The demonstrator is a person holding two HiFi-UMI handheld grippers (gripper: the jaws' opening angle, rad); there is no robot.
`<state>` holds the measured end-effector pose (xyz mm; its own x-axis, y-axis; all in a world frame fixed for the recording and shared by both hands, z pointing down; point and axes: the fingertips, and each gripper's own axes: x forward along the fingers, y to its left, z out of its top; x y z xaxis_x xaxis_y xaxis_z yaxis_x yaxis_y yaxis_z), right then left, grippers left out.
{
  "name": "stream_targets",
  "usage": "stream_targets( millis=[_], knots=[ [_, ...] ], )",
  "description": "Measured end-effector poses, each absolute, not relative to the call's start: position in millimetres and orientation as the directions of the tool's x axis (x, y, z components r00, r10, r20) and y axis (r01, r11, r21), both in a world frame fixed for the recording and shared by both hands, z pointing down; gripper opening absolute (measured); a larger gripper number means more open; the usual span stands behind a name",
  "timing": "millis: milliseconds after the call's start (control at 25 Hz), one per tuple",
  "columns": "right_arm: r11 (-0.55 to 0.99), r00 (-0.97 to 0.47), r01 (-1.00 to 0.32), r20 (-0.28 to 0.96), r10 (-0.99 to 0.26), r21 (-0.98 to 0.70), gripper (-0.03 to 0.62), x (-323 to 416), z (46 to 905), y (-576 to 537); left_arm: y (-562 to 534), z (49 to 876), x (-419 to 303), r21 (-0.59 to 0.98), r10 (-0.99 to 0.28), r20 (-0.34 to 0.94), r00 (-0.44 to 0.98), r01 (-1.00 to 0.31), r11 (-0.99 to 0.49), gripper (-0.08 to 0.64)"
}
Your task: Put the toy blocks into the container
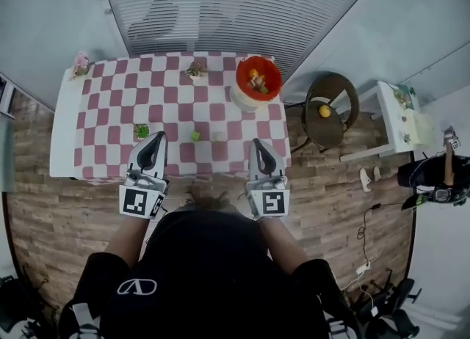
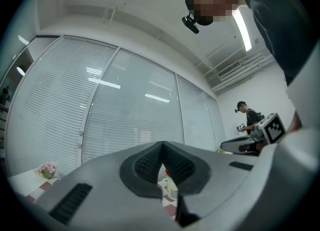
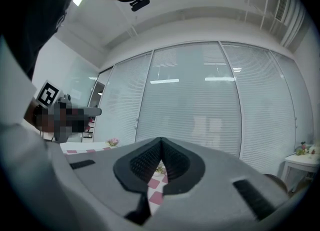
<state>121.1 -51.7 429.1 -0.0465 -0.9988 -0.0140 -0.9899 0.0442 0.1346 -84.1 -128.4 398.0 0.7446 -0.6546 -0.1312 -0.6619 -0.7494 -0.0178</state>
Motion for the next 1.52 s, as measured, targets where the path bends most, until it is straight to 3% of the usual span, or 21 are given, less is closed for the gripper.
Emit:
stream_targets(
  millis=[280, 320, 360, 400, 760, 920, 1120, 1240, 1520],
  knots=[
    [0.125, -0.124, -0.982, 0.014, -0.992, 0.144, 0.006, 132.1, 434.8, -69.6, -126.3, 398.4, -70.0, 0.000, -0.691, -0.116, 0.714, -0.696, -0.719, 0.006],
    [0.132, -0.132, -0.981, 0.013, -0.991, 0.141, 0.132, 133.5, 436.8, -74.6, -126.1, 398.3, -69.1, 0.002, -0.695, -0.118, 0.709, -0.700, -0.714, 0.006],
    [0.143, -0.142, -0.981, 0.016, -0.990, 0.133, 0.514, 134.2, 440.1, -80.7, -125.5, 398.4, -68.1, 0.003, -0.699, -0.119, 0.705, -0.704, -0.710, 0.006],
    [0.161, -0.159, -0.979, 0.028, -0.987, 0.121, 0.572, 134.0, 444.7, -86.1, -124.7, 398.9, -67.2, 0.005, -0.704, -0.118, 0.701, -0.708, -0.706, 0.006],
    [0.324, -0.299, -0.936, 0.177, -0.938, 0.136, 0.528, 127.5, 484.0, -106.1, -121.5, 406.0, -64.9, 0.015, -0.737, -0.102, 0.668, -0.740, -0.673, 0.006],
    [0.461, -0.397, -0.872, 0.312, -0.863, 0.166, 0.528, 114.5, 518.1, -122.1, -124.8, 404.4, -68.4, 0.023, -0.755, -0.111, 0.646, -0.758, -0.652, 0.006],
    [0.635, -0.458, -0.748, 0.541, -0.705, 0.194, 0.528, 104.1, 585.2, -141.4, -130.6, 391.1, -69.8, 0.047, -0.769, -0.156, 0.620, -0.773, -0.633, 0.006],
    [0.729, -0.451, -0.652, 0.667, -0.593, 0.207, 0.528, 98.0, 624.0, -147.2, -128.5, 411.3, -75.5, 0.038, -0.778, -0.100, 0.620, -0.779, -0.626, 0.006],
    [0.877, -0.396, -0.461, 0.853, -0.339, 0.135, 0.509, 88.1, 701.3, -151.6, -129.2, 403.8, -77.0, 0.065, -0.795, -0.130, 0.592, -0.795, -0.603, 0.006]
  ],
)
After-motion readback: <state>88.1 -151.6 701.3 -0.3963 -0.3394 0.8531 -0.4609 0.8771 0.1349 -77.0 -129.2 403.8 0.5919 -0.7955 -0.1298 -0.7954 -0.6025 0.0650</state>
